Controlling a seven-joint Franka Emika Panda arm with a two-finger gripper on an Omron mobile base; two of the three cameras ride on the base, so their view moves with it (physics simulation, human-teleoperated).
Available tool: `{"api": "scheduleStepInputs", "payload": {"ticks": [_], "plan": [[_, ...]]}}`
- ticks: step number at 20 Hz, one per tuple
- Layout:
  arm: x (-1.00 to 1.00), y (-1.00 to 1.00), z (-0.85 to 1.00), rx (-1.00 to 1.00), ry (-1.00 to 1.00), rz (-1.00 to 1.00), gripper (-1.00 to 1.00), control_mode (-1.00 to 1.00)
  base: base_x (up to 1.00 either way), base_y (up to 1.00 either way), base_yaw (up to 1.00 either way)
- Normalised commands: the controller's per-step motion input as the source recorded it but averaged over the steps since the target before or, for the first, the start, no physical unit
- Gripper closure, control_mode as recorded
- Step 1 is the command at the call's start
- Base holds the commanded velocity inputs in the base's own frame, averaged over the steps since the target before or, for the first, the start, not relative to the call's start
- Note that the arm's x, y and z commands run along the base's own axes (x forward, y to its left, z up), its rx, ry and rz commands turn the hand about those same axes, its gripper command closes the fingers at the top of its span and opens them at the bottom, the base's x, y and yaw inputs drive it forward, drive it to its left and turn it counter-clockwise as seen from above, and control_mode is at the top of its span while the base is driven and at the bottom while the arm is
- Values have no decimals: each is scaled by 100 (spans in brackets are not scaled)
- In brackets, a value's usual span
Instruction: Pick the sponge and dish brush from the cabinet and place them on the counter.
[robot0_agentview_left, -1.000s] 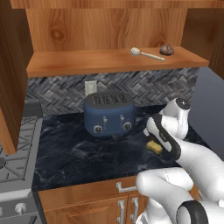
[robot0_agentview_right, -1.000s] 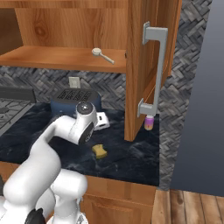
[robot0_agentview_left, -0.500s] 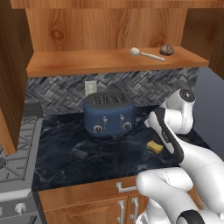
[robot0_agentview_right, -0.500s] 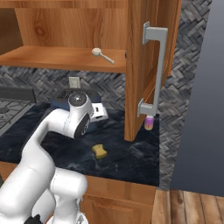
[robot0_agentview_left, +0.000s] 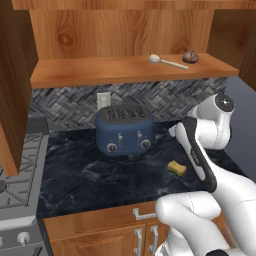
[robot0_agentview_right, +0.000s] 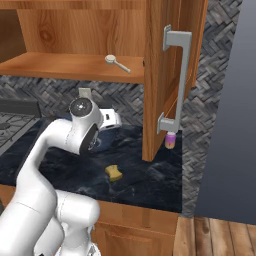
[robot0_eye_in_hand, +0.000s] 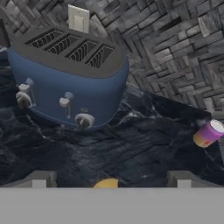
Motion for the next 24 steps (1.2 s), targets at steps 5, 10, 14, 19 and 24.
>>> {"api": "scheduleStepInputs", "payload": {"ticks": [5, 10, 14, 19, 24], "plan": [[-19, 0, 55, 0, -10, 0, -100, -100, 0, 0, 0], [-12, 0, 56, 0, -9, 0, -100, -100, 0, 0, 0], [-2, 1, 58, 0, -8, 0, -100, -100, 0, 0, 0], [-3, 2, 56, 0, -8, -1, -100, -100, 0, 0, 0], [-5, 2, 50, 0, -5, -2, -100, -100, 0, 0, 0]]}}
